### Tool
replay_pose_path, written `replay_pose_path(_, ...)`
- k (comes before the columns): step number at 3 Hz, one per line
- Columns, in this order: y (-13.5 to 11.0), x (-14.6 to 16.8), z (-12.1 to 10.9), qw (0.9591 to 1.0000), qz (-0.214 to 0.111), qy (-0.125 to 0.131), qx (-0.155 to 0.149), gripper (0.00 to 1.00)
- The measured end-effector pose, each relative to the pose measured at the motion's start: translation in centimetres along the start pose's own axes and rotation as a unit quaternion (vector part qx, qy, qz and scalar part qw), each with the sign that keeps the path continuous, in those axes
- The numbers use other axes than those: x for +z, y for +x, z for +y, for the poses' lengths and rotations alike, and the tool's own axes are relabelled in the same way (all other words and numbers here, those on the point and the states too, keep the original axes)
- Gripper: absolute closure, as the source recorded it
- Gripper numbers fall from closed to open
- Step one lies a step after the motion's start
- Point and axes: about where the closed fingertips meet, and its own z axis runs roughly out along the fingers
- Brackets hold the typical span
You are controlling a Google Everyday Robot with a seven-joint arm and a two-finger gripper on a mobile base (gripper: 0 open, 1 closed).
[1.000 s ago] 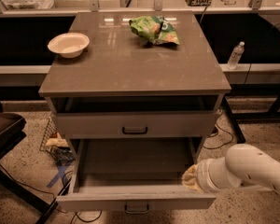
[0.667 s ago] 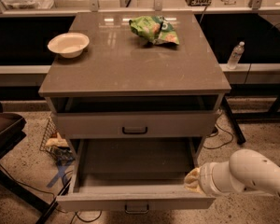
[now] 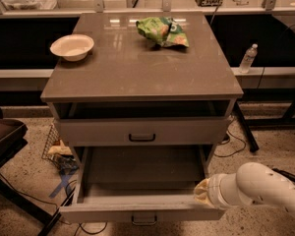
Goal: Open middle drawer
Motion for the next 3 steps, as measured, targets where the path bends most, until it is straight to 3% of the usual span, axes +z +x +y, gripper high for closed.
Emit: replay_pose_path(3, 9.5, 3.1, 0.8, 0.9955, 0.012, 0.044, 0.082, 1.00)
